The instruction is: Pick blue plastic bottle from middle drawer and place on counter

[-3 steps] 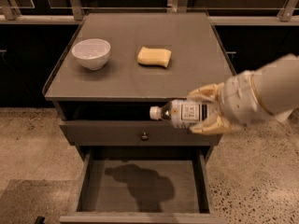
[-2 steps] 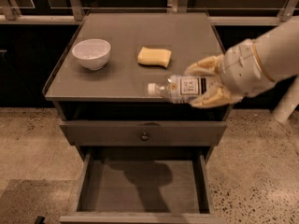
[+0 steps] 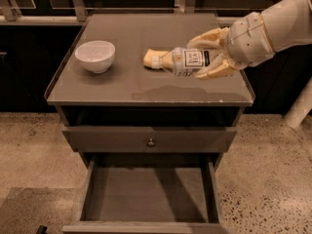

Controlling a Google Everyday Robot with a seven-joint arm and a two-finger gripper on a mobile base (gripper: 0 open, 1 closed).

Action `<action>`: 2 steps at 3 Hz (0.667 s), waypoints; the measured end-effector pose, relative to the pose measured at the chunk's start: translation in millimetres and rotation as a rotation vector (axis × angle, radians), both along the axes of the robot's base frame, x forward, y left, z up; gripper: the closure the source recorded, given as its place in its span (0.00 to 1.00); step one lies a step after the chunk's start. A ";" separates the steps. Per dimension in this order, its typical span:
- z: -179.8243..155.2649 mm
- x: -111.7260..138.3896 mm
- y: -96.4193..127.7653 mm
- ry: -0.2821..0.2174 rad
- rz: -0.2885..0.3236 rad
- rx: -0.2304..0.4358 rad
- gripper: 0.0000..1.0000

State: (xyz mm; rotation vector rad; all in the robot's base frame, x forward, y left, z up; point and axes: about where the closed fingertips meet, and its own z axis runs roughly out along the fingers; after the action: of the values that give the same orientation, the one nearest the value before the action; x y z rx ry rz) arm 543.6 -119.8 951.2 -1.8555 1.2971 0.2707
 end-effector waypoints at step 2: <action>-11.7 50.2 7.0 0.009 0.023 0.056 1.00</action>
Offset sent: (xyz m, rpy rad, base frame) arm 0.0741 0.0021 -0.0245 0.0954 0.0217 0.0132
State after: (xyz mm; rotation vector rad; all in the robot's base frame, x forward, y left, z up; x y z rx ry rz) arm 593.8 -112.8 939.6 -1.8244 1.2627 0.3254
